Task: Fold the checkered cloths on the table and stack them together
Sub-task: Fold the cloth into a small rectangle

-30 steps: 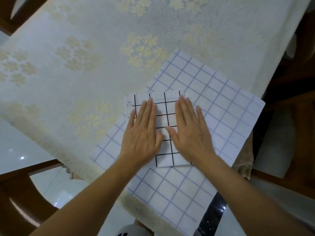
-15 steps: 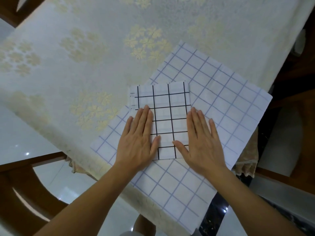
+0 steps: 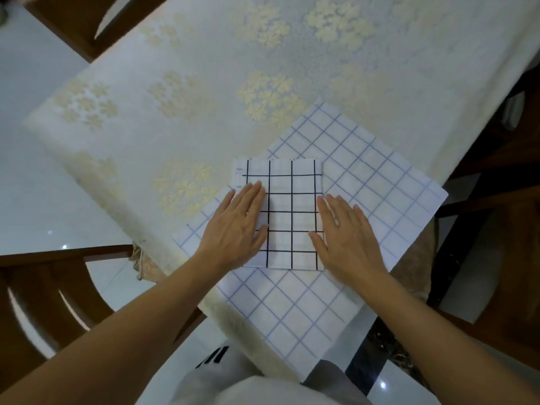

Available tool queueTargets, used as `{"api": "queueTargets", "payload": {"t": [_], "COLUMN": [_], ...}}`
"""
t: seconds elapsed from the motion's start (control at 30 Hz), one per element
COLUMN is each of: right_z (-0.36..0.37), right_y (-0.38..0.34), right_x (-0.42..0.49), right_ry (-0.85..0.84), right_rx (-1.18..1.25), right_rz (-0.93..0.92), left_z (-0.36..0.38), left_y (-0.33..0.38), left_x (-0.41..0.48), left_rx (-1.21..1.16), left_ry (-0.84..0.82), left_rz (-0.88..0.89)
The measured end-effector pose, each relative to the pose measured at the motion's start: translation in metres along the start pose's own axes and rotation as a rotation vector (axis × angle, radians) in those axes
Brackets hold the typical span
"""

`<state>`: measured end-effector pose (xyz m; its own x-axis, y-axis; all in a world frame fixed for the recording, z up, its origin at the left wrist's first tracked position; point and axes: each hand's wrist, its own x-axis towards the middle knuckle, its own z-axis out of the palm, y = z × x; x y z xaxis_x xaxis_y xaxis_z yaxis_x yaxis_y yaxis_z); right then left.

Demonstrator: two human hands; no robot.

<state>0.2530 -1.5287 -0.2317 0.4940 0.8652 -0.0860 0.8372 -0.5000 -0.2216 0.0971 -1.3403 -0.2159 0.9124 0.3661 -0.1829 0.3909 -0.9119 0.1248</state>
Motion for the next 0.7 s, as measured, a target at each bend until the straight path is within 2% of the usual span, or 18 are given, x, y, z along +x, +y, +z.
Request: {"api": "queueTargets", "payload": {"t": [0.27,0.5,0.7], "right_z": [-0.027,-0.033,-0.033], "right_y": [0.01,0.001,-0.003], "right_x": [0.069,0.124,0.151], "right_ry": [0.137,0.022,-0.057], "right_rx": [-0.062,-0.099,-0.123], "right_rz": [-0.147,-0.154,-0.144], "left_z": [-0.022,-0.03,-0.026], "left_y": [-0.008,-0.024,-0.033], "left_x": [0.066,0.111,0.129], "left_rx": [-0.004,0.06,0.059], "left_ry": [0.15,0.042,0.049], "left_rz": [0.073,0.112,0.15]}}
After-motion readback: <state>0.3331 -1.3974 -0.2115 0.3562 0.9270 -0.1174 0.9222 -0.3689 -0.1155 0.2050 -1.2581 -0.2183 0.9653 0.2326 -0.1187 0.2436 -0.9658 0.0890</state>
